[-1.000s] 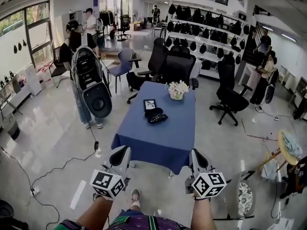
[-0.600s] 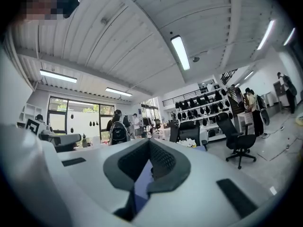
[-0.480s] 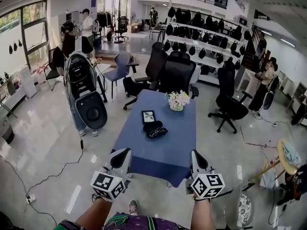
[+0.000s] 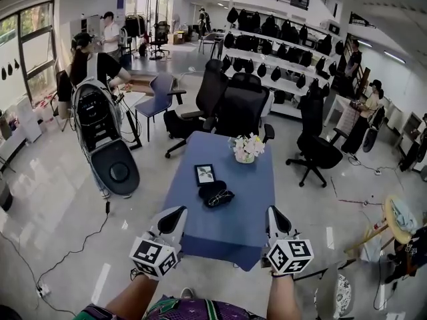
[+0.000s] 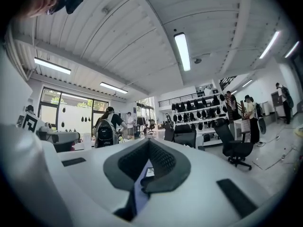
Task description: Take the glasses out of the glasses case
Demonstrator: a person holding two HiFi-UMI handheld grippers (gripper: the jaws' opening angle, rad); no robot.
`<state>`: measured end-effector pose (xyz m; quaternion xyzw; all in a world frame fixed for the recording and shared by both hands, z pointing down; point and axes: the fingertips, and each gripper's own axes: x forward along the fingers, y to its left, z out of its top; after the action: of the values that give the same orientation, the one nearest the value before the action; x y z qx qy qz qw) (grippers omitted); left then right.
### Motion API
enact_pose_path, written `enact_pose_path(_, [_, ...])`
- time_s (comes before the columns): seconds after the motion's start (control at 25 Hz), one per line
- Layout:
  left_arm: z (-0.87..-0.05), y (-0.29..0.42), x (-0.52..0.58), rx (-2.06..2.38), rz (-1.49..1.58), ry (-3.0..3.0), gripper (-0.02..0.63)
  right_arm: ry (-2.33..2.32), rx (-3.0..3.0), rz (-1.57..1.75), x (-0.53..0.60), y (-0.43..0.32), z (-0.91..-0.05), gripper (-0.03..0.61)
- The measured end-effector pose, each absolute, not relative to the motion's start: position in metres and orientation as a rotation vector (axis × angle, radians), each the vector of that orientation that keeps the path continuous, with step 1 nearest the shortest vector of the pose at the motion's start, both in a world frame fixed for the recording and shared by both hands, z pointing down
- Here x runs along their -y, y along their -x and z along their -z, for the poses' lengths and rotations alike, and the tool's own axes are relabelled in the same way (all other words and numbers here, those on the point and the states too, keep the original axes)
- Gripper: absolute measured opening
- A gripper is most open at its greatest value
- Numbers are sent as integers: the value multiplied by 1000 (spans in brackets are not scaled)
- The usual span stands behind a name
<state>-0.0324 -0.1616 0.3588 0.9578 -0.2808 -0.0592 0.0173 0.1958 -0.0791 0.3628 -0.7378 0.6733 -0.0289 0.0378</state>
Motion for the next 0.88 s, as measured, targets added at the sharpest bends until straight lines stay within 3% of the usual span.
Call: enact_pose_path(0.88, [-365, 28, 267, 777, 210, -2988, 15, 2364, -2053, 51, 167, -181, -370, 3])
